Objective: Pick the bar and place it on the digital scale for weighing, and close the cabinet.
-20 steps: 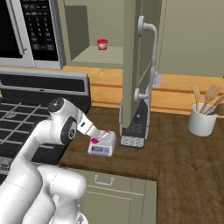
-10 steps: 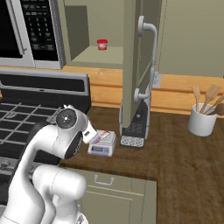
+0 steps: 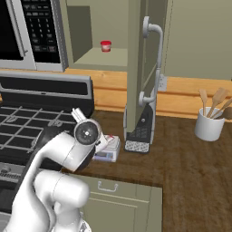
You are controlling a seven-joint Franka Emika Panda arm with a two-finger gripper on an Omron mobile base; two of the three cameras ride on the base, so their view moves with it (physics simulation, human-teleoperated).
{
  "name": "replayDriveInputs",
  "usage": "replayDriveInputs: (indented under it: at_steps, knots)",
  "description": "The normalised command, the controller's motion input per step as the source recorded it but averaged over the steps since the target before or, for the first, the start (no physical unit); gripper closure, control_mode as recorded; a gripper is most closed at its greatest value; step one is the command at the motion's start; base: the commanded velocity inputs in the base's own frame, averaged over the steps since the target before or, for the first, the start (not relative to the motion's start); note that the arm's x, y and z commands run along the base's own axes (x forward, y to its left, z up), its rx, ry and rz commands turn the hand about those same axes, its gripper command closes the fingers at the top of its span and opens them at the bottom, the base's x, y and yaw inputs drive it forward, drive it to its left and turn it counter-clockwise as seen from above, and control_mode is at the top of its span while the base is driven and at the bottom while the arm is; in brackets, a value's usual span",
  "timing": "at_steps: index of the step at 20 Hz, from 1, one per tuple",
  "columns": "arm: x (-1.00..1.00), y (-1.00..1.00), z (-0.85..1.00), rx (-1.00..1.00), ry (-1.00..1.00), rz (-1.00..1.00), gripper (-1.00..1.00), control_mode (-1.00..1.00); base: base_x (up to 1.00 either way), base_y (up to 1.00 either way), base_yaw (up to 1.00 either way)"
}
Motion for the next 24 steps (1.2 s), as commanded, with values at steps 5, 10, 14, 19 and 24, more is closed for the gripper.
replayDriveInputs:
  at_steps: [5, 10, 14, 19, 24]
  knots:
    - [-0.01, -0.19, -0.35, 0.49, -0.15, 0.08, -1.0, -1.0, 0.0, 0.0, 0.0]
    - [-0.01, -0.41, -0.05, 0.39, -0.1, 0.08, -1.0, -1.0, 0.0, 0.0, 0.0]
    - [-0.24, -0.55, 0.0, 0.15, -0.23, 0.12, -1.0, -1.0, 0.0, 0.0, 0.0]
    - [-0.13, -0.51, 0.15, 0.15, -0.24, 0.07, -1.0, -1.0, 0.0, 0.0, 0.0]
    - [-0.13, -0.55, 0.37, 0.22, -0.15, 0.02, -1.0, -1.0, 0.0, 0.0, 0.0]
